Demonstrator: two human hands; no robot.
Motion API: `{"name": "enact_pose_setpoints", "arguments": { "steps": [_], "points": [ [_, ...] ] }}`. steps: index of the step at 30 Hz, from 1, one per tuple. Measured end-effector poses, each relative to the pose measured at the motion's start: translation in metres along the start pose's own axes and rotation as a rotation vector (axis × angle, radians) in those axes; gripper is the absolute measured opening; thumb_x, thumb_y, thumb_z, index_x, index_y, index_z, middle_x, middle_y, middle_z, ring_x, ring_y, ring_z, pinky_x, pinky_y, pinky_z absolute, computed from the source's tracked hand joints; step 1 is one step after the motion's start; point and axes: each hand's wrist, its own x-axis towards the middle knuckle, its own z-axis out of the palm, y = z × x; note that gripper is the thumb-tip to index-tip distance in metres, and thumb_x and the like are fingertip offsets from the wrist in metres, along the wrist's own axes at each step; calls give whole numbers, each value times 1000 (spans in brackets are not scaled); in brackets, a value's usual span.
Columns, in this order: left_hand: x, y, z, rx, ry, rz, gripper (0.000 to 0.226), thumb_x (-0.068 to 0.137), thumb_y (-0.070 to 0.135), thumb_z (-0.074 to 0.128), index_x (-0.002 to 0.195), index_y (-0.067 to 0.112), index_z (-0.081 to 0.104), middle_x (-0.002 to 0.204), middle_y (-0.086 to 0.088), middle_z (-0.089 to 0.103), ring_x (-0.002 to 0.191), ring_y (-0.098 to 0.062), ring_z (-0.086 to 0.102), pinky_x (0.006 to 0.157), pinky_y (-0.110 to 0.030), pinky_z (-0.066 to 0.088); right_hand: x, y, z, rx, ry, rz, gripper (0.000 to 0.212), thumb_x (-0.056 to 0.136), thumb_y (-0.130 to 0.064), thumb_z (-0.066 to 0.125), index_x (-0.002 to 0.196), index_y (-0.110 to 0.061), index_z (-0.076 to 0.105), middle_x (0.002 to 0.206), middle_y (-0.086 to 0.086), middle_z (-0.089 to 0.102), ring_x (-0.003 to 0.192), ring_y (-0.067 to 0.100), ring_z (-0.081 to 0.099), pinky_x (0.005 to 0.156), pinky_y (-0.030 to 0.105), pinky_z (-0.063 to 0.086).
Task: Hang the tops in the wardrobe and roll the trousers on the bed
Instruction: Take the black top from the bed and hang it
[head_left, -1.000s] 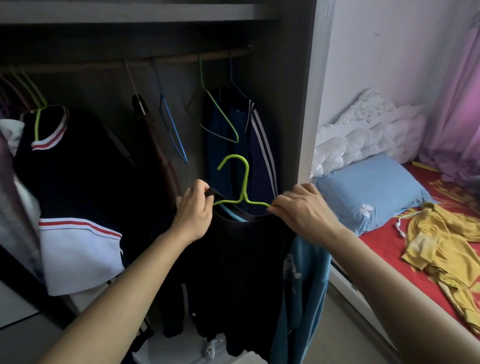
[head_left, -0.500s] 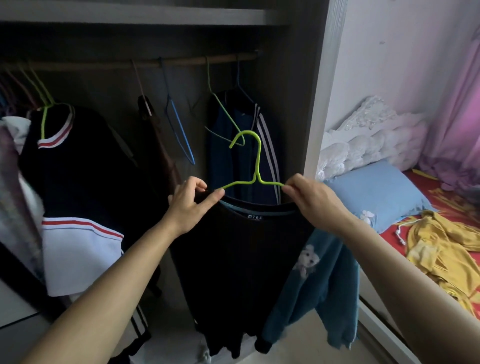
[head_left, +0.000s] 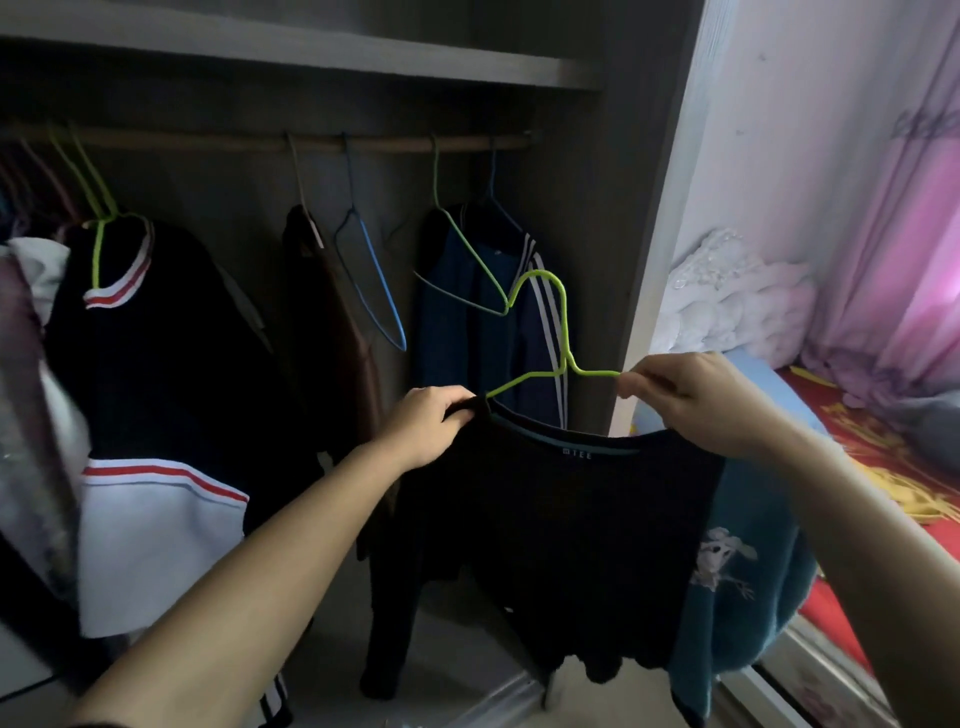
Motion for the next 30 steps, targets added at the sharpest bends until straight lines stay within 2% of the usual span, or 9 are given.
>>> {"name": "enact_pose_setpoints", "arguments": {
  "steps": [4,7,10,12,16,20,23,26,30],
  "points": [
    [16,-4,-14,71,-73,12,24,95,29,58,118,32,65,107,8,71,104,-16,64,93,-41,51,6,-17,6,28,58,82,29,99,-45,49,91,-27,71,64,-10,62,65,6,60,62,31,47],
    [26,-14,-31,302,-66,93,40,94,33,57,134,27,55,129,2,59,127,-20,46,105,-42,41,22,-34,10,-31,96,137,30,100,-46,46,92,-28,69,74,-4,64,73,19,60,66,38,50],
    [38,-25,-56,468,60,174,43,94,35,57,135,24,54,144,-1,45,139,-22,31,110,-42,34,51,-47,13,-51,177,201,33,101,-42,49,88,-20,70,71,-1,62,74,27,57,68,40,51],
    [48,-29,-74,415,178,207,39,93,33,59,129,21,59,142,-4,47,136,-22,36,109,-41,36,77,-54,19,1,167,260,33,100,-39,53,86,-15,71,69,3,63,70,25,57,63,35,48],
    [79,-35,-112,509,510,261,30,86,27,64,113,14,67,126,-9,57,123,-29,49,97,-46,47,134,-63,40,524,64,362,24,92,-23,64,82,-4,73,55,1,61,52,13,55,61,26,41],
    [122,-42,-149,747,553,100,54,86,35,62,134,14,53,144,-16,44,135,-34,35,103,-49,38,191,-69,69,912,-40,296,17,94,-12,61,95,0,73,67,4,65,62,9,65,88,31,46],
    [155,-45,-181,883,553,-17,69,86,40,59,145,13,39,152,-22,32,140,-39,28,108,-51,31,237,-82,82,942,-32,102,21,96,-9,55,98,7,68,67,1,67,73,17,59,81,34,44],
    [185,-47,-216,975,564,-79,70,84,41,61,144,10,39,155,-24,26,143,-39,21,111,-54,27,288,-102,86,1018,64,-18,26,97,-2,49,97,23,57,62,1,59,67,20,55,73,31,41],
    [212,-62,-242,916,529,-196,87,81,38,68,153,18,23,163,-13,8,151,-31,1,119,-53,10,356,-114,94,1085,73,-22,24,99,-2,46,83,6,61,67,8,57,64,19,56,75,33,40]
  ]
}}
